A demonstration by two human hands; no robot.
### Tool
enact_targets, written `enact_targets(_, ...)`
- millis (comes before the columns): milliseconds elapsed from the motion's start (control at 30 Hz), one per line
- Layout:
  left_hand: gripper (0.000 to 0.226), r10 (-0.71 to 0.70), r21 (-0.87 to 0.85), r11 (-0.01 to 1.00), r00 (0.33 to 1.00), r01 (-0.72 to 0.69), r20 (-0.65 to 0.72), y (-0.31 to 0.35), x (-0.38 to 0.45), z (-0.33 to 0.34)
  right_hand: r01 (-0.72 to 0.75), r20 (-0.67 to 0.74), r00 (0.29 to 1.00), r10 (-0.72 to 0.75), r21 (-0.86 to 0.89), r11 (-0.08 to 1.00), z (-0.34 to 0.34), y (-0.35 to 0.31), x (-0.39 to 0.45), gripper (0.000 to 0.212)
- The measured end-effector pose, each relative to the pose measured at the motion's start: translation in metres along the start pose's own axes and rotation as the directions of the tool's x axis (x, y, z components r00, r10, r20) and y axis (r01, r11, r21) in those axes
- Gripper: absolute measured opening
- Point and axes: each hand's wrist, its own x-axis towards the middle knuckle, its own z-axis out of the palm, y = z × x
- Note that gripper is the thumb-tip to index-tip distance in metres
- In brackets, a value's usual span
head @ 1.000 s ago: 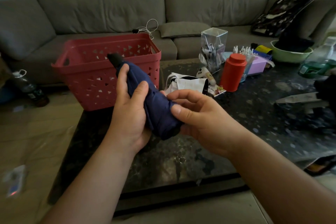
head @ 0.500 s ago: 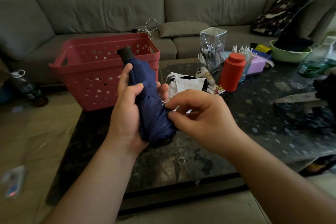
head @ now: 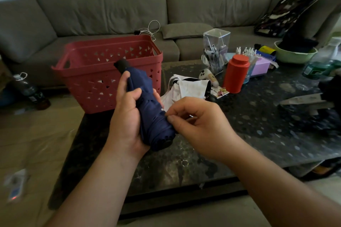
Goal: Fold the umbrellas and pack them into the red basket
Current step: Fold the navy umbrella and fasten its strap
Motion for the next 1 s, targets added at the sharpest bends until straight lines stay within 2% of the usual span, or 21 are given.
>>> enact_targets(100,0.053,0.081,0.127,0.988,0.996,-0.086,0.044,0.002,-0.001,0.003,0.036,-0.032,0.999,-0.036,0.005,0.999,-0.01,-0.004,0.004,0.021)
enact_targets(200,0.06,0.118,0.188,0.973,0.99,-0.132,0.08,0.002,-0.002,0.008,0.102,-0.103,0.988,-0.114,-0.113,0.988,-0.013,-0.002,0.009,0.016)
enact_targets(300,0.065,0.102,0.21,0.971,0.992,-0.117,0.078,-0.001,-0.005,0.011,0.259,-0.002,0.962,-0.274,-0.315,0.913,-0.014,0.002,0.01,0.013)
enact_targets(367,0.065,0.094,0.237,0.966,0.994,-0.105,0.06,-0.001,-0.006,0.01,0.344,0.062,0.936,-0.345,-0.352,0.87,-0.018,0.003,0.01,0.014)
enact_targets(467,0.061,0.07,0.232,0.969,0.996,-0.083,0.063,0.0,-0.005,0.007,0.388,0.085,0.918,-0.386,-0.379,0.84,-0.02,0.003,0.009,0.014)
enact_targets(667,0.052,0.027,0.186,0.982,0.998,-0.036,0.051,-0.003,-0.008,0.009,0.35,0.077,0.932,-0.354,-0.446,0.824,-0.011,0.006,0.008,0.015)
enact_targets(833,0.046,0.07,0.153,0.986,0.997,-0.064,-0.033,0.0,-0.005,0.009,0.357,0.116,0.933,-0.341,-0.426,0.831,-0.01,0.002,0.009,0.011)
enact_targets(1000,0.043,0.076,0.178,0.982,0.994,-0.061,-0.078,0.002,-0.005,0.006,0.313,0.096,0.949,-0.3,-0.391,0.866,-0.006,0.008,0.01,0.009)
